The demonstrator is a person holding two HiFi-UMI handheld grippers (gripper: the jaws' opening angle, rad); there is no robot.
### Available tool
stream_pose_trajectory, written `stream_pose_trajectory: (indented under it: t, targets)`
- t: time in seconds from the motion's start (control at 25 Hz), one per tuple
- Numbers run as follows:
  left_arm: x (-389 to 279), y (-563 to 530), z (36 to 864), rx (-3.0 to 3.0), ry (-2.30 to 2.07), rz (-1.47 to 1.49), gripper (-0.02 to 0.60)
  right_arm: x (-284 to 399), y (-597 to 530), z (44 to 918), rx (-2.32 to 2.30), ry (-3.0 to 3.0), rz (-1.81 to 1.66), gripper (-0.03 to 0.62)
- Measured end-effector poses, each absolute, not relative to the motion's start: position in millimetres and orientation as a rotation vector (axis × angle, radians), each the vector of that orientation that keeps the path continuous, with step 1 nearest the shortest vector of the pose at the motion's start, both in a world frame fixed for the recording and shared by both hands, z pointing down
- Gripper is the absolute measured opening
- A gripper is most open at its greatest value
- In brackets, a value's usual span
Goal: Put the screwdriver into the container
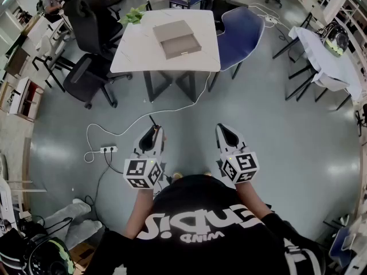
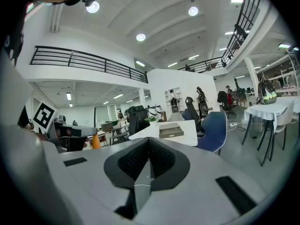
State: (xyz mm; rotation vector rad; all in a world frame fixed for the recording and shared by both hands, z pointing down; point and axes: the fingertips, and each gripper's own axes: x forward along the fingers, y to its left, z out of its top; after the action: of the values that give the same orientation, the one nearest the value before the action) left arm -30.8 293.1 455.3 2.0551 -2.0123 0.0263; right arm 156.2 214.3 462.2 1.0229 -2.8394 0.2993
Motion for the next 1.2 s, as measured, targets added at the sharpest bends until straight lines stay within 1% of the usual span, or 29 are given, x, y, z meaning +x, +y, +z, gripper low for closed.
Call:
stream_pose_trajectory:
  t: [0.36, 0.72, 1.2]
  targets:
    - [-47.8, 290.4, 453.5, 2.062, -1.998, 0.018, 0.086, 136.5, 215.4, 463.0, 0.996, -2.843, 0.318, 0.012]
    - [-87.4, 280.2, 456.5, 2.134, -1.953, 0.035, 0.086, 106.5, 216.6, 473.1, 1.069, -2.826, 0.3, 0.012]
    - [-123.2, 227.9, 459.2, 2.169, -1.932, 0.046, 0.086, 78.2, 170.5, 483.3, 1.149, -2.806, 0.343, 0.012]
